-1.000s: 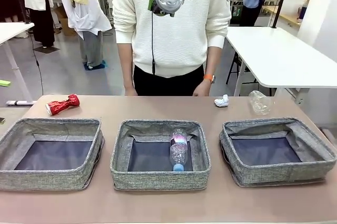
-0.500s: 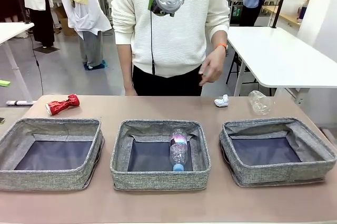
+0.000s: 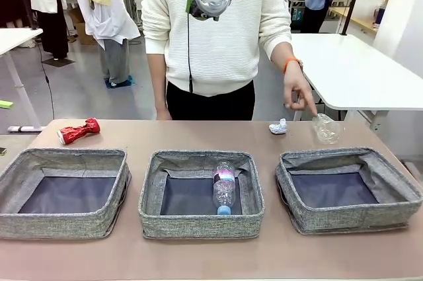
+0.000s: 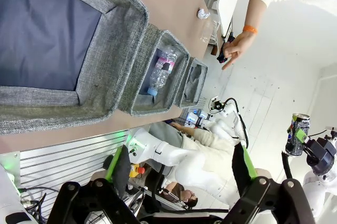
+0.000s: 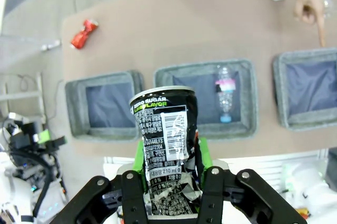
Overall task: Sort the waste into the appropriate baskets.
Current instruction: Place the picked waste into the Fabric basket indicated by the person.
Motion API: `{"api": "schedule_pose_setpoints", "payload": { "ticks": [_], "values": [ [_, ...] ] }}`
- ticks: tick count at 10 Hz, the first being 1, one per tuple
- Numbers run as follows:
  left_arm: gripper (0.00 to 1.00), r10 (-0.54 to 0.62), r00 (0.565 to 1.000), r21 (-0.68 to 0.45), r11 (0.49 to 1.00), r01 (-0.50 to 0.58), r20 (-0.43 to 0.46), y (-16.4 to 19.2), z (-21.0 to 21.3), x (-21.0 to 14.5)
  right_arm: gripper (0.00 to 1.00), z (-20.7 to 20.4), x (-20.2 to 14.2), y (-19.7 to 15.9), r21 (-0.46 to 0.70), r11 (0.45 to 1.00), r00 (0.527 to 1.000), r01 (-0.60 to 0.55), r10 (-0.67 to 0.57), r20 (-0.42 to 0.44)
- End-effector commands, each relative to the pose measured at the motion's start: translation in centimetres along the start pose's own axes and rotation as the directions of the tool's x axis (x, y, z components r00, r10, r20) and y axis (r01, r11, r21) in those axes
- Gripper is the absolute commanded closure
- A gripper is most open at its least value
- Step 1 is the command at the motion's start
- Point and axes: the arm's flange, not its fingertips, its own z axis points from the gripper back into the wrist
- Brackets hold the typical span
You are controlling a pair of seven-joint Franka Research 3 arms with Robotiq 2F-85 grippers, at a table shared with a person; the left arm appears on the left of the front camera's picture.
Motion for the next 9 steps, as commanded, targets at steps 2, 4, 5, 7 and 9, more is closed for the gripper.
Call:
{"api": "schedule_pose_setpoints", "payload": {
  "ticks": [2, 4, 5, 7, 9],
  "values": [
    [0.00, -0.003, 1.000, -0.023, 1.000, 0.003, -0.002, 0.0, -0.1, -0.2, 0.57, 0.1, -0.2, -0.3, 0.008, 1.000, 1.000, 0.010, -0.010, -0.003],
    [0.00, -0.003, 1.000, -0.023, 1.000, 0.003, -0.002, 0.0, -0.1, -0.2, 0.57, 0.1, -0.2, -0.3, 0.008, 1.000, 1.000, 0.010, -0.010, -0.003],
    [0.00, -0.003, 1.000, -0.023, 1.000, 0.003, -0.002, 0.0, -0.1, -0.2, 0.57, 0.1, -0.2, -0.3, 0.008, 1.000, 1.000, 0.010, -0.010, -0.003],
    [0.00, -0.003, 1.000, -0.023, 1.000, 0.003, -0.002, 0.0, -0.1, -0.2, 0.57, 0.0, 0.0, 0.0, 0.000, 1.000, 1.000, 0.000, 0.000, 0.000],
    [0.00, -0.003, 1.000, -0.023, 1.000, 0.003, -0.002, 0.0, -0.1, -0.2, 0.57, -3.7, 2.1, -9.2, 0.033, 0.997, 0.994, -0.067, 0.069, -0.080]
  ]
}}
